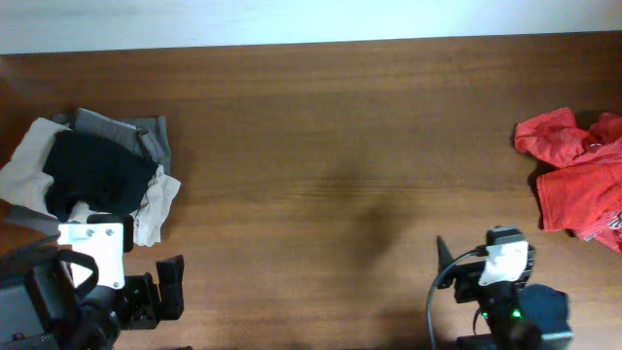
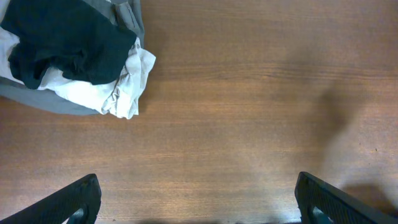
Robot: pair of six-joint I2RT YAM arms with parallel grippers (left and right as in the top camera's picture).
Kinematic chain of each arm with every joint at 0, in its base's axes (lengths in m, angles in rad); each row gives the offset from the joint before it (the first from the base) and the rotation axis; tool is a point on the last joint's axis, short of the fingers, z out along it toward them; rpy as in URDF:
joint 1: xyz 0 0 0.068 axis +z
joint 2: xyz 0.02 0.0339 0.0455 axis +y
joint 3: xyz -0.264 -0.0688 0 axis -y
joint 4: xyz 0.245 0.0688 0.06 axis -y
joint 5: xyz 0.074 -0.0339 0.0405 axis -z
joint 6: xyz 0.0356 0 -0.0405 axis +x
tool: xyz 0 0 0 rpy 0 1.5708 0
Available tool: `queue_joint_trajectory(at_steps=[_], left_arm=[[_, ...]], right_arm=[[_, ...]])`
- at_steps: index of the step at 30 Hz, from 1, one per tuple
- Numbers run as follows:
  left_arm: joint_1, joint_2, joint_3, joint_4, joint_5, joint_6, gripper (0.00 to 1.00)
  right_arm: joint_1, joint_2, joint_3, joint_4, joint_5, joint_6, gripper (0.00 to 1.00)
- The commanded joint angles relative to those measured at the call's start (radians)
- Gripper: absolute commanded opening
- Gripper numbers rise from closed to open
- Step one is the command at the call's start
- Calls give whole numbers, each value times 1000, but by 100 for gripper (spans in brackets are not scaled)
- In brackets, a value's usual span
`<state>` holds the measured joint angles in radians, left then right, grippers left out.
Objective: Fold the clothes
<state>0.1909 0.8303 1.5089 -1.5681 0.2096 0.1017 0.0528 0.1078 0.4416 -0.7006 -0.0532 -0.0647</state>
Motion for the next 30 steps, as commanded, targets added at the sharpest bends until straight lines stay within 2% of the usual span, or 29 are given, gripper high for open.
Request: queue_joint_trajectory(at_steps=[1,11,30], left_arm=[[1,3,-2,-1,11,-2,99],[1,3,-2,-1,11,-2,99],[1,3,-2,-1,11,-2,99]], right_arm=[[-8,-58,-98,40,-45,-6,99],[-8,-105,-303,200,-138,-6,99],[-8,-104,-306,222,-138,-6,99]])
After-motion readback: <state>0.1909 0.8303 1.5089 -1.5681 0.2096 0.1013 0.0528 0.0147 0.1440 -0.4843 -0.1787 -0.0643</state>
